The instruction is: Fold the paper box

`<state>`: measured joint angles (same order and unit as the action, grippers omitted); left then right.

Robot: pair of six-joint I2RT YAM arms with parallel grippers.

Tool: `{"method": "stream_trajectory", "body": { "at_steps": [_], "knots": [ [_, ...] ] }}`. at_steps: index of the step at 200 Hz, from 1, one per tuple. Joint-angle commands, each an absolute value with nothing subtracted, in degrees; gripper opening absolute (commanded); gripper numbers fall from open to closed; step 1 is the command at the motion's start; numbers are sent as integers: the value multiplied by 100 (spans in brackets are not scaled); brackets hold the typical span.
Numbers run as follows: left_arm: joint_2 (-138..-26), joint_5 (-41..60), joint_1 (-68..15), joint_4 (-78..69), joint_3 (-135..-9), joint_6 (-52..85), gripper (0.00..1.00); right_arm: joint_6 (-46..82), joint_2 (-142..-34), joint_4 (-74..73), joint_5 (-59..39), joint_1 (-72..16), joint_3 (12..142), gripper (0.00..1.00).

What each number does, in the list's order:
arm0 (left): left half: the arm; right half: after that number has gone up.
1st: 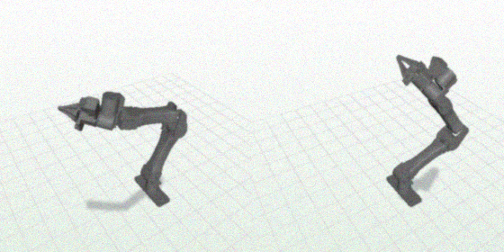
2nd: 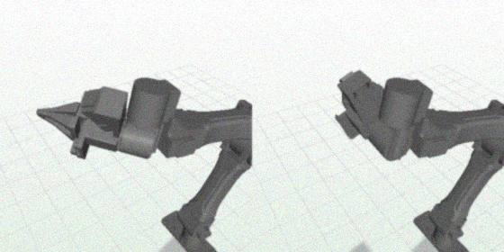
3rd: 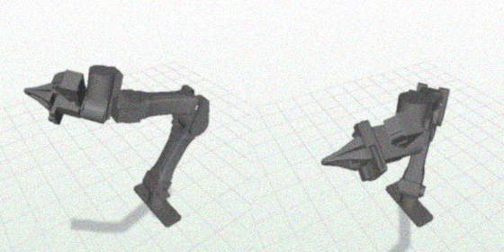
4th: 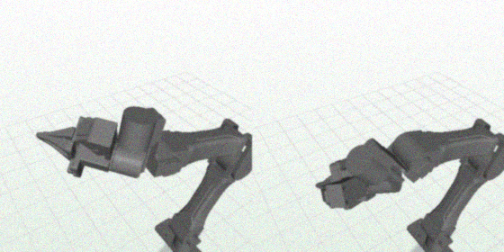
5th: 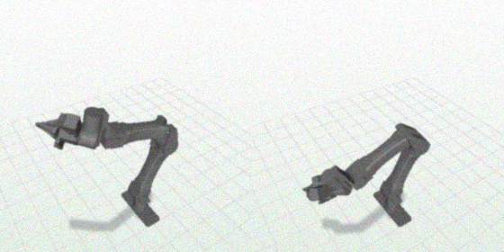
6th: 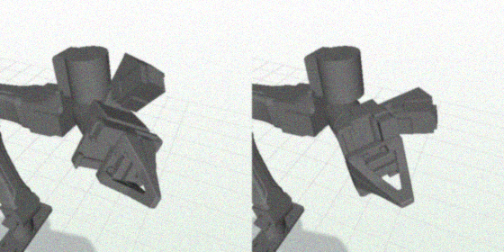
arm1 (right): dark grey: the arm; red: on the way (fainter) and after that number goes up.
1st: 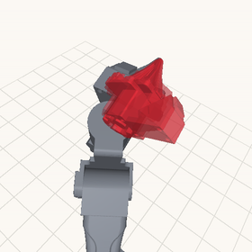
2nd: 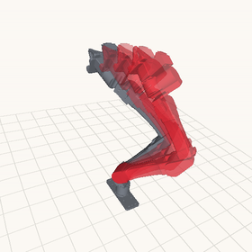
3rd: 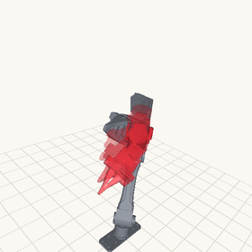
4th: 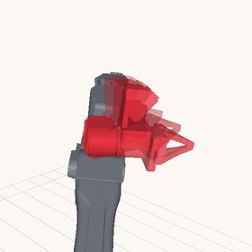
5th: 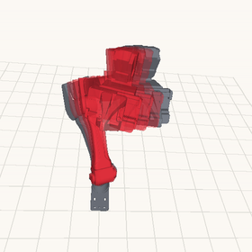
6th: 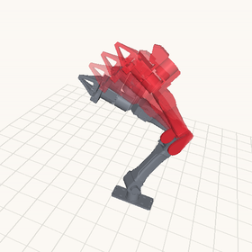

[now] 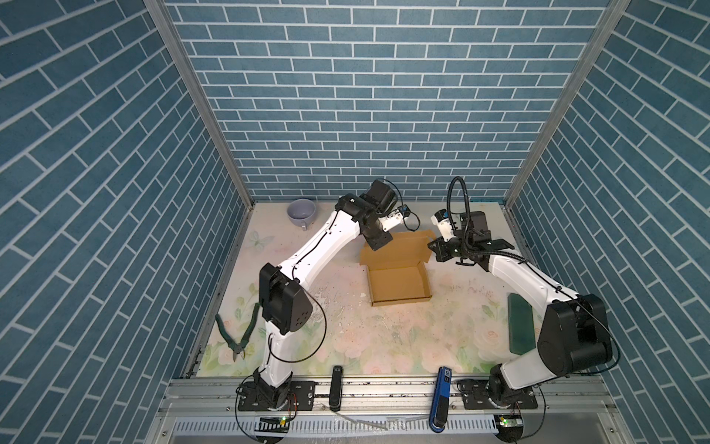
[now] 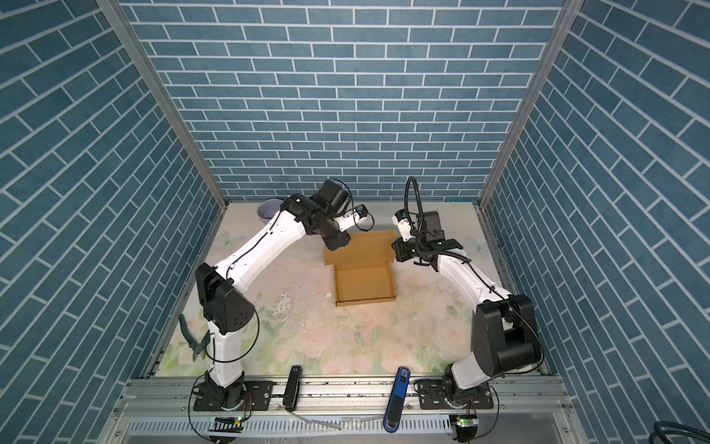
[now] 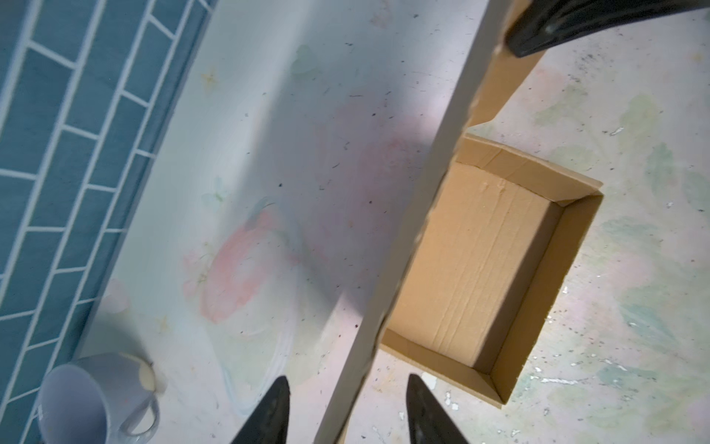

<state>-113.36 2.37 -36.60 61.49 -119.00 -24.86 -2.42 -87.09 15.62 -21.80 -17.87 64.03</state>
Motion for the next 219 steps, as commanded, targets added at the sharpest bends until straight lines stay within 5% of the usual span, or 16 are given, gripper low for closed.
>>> {"method": "stream_trajectory", "body": {
  "at_steps": [1, 94, 219],
  "knots": [
    [-10966, 131, -3480, 5876, -11482, -2185, 52, -536, -8519, 1649, -2219, -1819, 6284, 0],
    [-9266, 956, -2682, 3788, -8587, -1272, 50, -550, -8617, 1749, -2176, -1923, 6406, 0],
    [-9708, 1642, -2666, 3156, -8174, -918, 35, -545, -8728, 1767, -2056, -1969, 6504, 0]
  ]
}}
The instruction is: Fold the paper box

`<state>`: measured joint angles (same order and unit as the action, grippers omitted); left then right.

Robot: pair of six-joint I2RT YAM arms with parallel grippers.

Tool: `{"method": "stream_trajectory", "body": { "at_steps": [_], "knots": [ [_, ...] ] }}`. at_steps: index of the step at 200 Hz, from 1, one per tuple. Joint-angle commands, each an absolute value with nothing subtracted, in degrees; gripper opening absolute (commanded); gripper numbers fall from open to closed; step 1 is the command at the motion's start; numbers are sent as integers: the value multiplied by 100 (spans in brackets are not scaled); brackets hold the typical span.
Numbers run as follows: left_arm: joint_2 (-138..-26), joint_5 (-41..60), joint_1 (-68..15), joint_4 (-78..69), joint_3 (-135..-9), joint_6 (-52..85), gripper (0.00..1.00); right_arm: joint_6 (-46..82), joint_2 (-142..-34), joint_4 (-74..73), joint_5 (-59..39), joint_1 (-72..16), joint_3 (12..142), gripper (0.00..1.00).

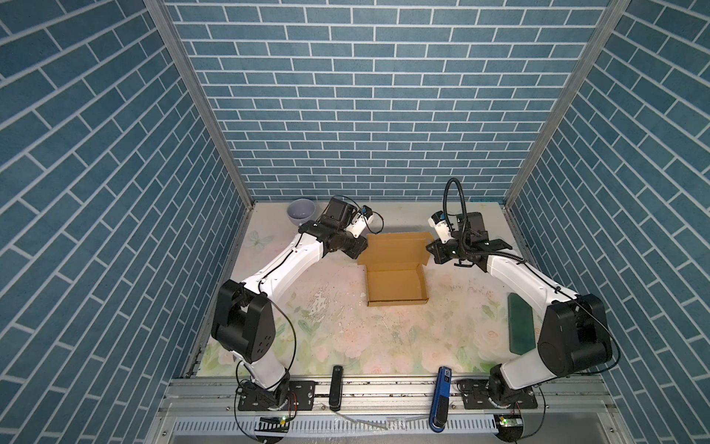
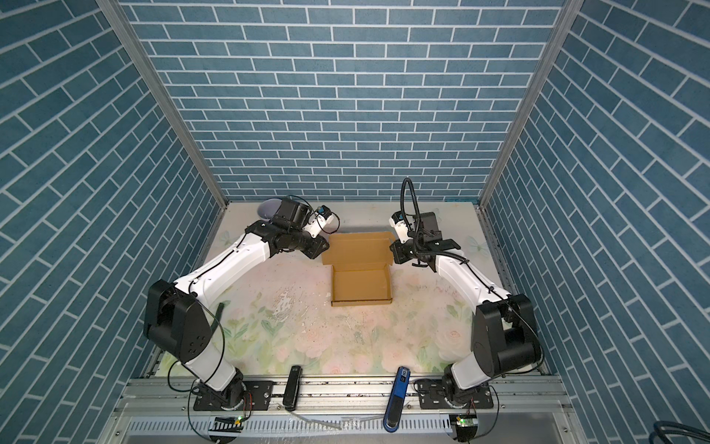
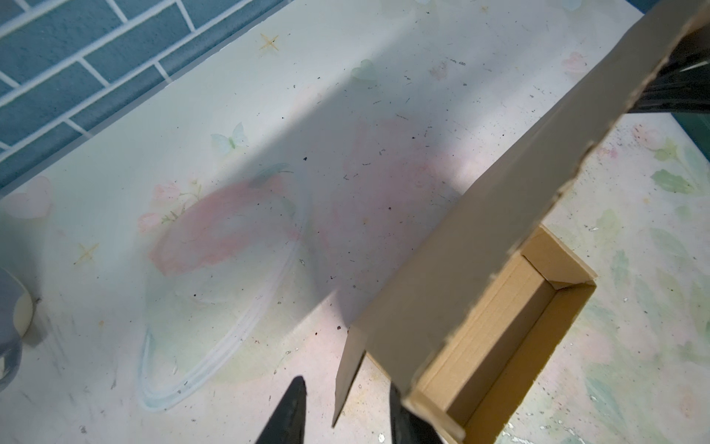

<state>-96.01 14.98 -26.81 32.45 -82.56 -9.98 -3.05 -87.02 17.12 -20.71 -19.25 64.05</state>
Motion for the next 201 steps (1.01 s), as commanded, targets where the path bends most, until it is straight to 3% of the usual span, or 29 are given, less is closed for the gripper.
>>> {"method": "stream_trajectory", "body": {
  "at_steps": [1, 61, 92, 162, 201],
  "knots": [
    [-9715, 1643, -2669, 3160, -8174, -925, 35, -545, -8728, 1767, -2056, -1969, 6504, 0],
    [-9920, 1586, -2664, 3193, -8173, -936, 26, -519, -8758, 1755, -2048, -1973, 6565, 0],
    [-9963, 1626, -2688, 3199, -8178, -873, 17, -401, -8782, 1706, -1980, -1985, 6598, 0],
    [-9958, 1432, -2855, 3063, -8197, -134, 0, 158, -8783, 1611, -1146, -2413, 6514, 0],
    [-9929, 1247, -2983, 2938, -8153, 443, 0, 484, -8718, 1618, -640, -2692, 6444, 0]
  ]
}}
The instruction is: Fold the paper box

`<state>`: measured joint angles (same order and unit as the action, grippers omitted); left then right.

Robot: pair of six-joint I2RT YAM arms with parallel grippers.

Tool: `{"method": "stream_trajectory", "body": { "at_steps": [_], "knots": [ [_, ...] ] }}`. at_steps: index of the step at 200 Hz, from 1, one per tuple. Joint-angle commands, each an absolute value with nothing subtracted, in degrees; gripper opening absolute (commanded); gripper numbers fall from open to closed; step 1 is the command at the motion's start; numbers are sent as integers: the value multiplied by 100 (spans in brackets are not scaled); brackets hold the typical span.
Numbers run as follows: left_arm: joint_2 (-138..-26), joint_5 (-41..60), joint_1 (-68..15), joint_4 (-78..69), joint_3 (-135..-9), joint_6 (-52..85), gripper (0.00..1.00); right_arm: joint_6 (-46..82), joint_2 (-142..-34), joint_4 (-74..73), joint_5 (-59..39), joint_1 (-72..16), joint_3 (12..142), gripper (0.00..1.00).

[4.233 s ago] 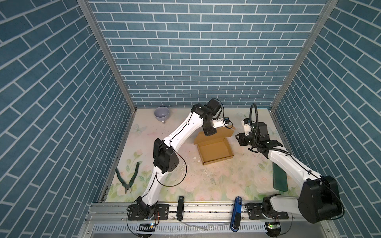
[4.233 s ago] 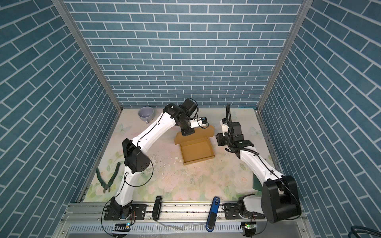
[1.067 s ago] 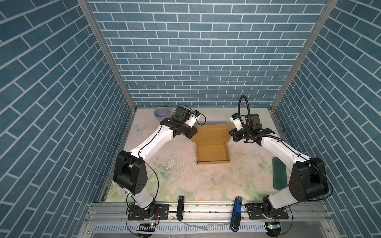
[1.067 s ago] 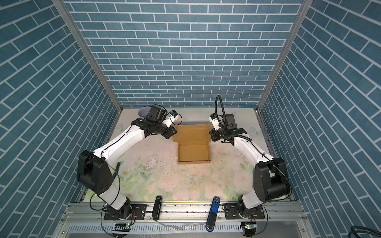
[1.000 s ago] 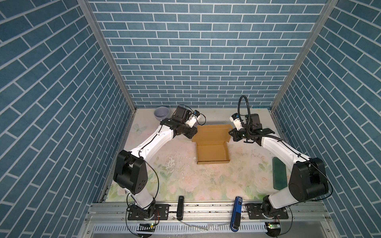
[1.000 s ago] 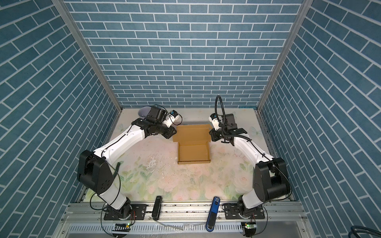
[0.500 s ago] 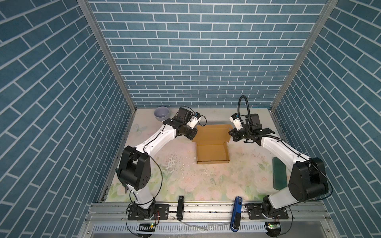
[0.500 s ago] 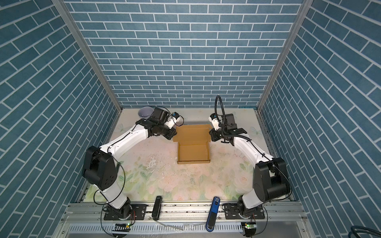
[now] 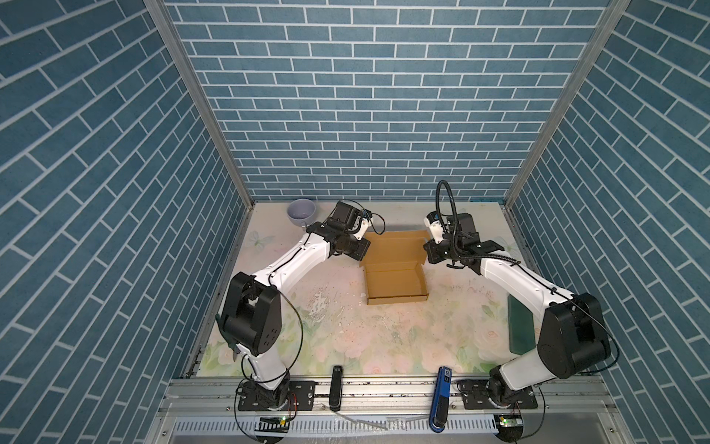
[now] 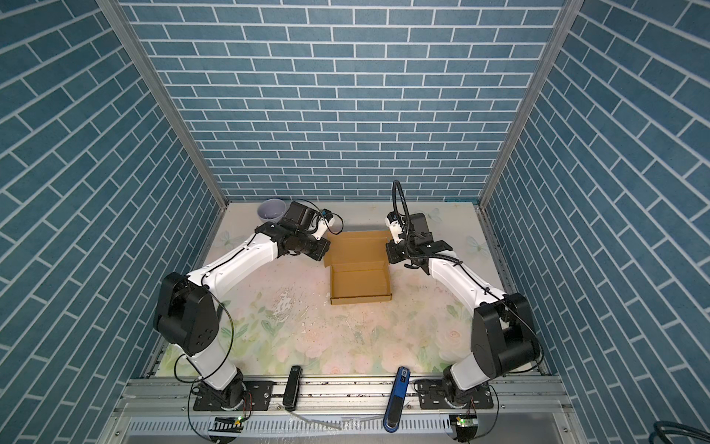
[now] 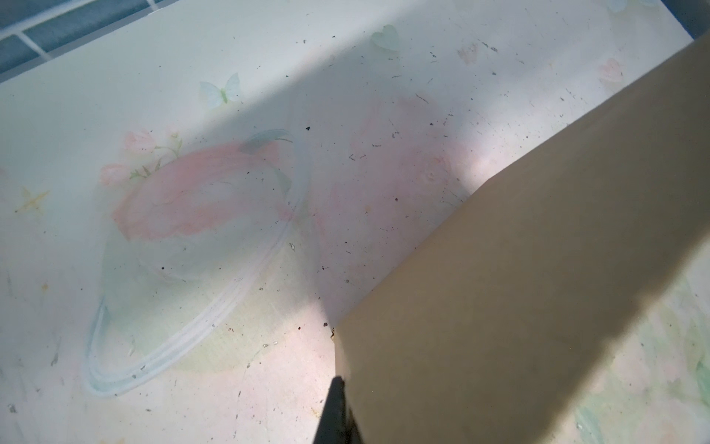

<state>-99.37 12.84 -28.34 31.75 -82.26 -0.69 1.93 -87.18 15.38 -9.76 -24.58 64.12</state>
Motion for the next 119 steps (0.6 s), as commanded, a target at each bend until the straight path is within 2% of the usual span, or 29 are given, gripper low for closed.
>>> {"method": "stream_trajectory", "body": {
  "at_steps": [1, 71, 119],
  "knots": [
    [-9926, 1248, -2990, 2937, -8146, 454, 0, 492, -8714, 1618, -628, -2700, 6448, 0],
    [-9713, 630, -3375, 2417, -7689, 1286, 0, 1122, -8266, 1324, 117, -3204, 5927, 0],
    [-9180, 108, -3585, 1788, -6892, 1759, 0, 1286, -7695, 876, 453, -3492, 5294, 0]
  ]
}}
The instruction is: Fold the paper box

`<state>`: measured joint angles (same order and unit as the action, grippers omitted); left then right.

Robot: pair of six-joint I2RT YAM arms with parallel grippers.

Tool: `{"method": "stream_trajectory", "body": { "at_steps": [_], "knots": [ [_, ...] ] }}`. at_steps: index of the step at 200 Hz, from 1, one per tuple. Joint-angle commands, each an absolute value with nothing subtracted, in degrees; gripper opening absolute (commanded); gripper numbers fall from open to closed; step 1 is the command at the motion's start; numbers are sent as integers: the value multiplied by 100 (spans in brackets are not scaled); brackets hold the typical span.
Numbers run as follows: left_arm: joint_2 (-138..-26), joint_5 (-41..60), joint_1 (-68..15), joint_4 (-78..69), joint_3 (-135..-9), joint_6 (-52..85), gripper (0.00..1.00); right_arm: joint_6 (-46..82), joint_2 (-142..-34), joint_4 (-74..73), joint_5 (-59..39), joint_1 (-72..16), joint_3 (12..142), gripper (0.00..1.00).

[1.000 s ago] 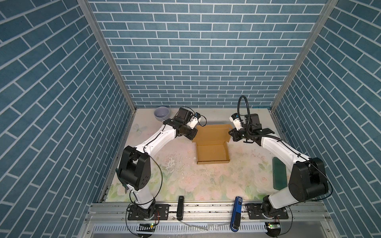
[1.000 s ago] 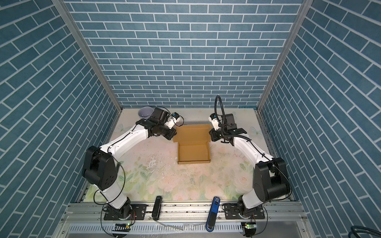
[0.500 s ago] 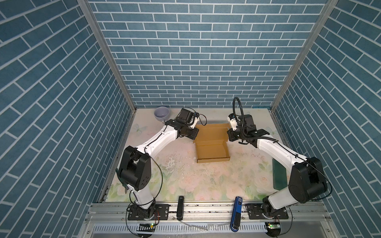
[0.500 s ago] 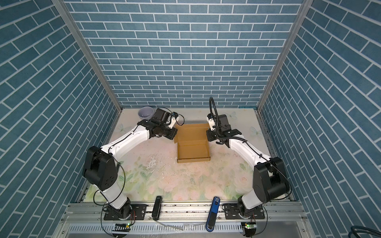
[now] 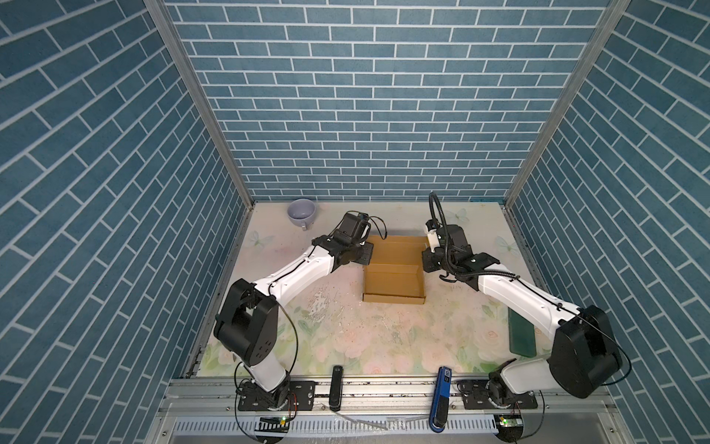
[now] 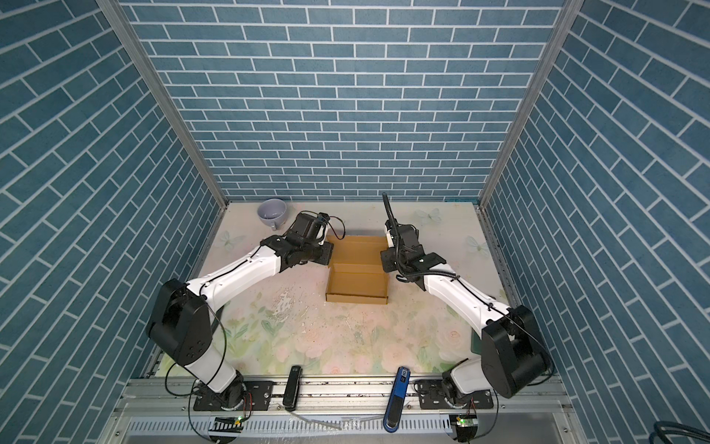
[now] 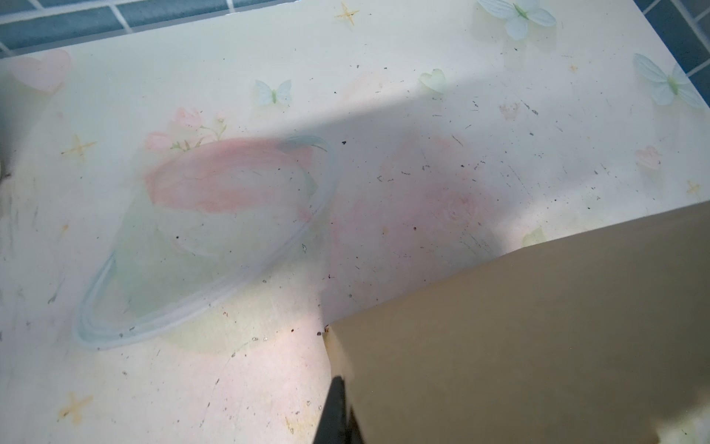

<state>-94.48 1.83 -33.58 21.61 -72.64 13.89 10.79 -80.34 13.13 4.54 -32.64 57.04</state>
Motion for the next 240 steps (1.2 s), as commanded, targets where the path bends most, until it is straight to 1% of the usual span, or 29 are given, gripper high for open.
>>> {"method": "stream_trajectory", "body": {
  "at_steps": [1, 66, 147, 240],
  "knots": [
    [-9174, 98, -3594, 1773, -6874, 1767, 0, 1289, -7684, 860, 464, -3495, 5284, 0],
    [-8552, -455, -3969, 870, -5768, 2349, 0, 1607, -7265, 346, 932, -3929, 4622, 0],
    [-8127, -1012, -4378, 368, -5058, 2683, 0, 1928, -7051, 74, 1688, -4600, 4185, 0],
    [-7951, -1314, -4744, -137, -4502, 2904, 0, 2359, -6907, -138, 2435, -5161, 3780, 1]
  ]
}}
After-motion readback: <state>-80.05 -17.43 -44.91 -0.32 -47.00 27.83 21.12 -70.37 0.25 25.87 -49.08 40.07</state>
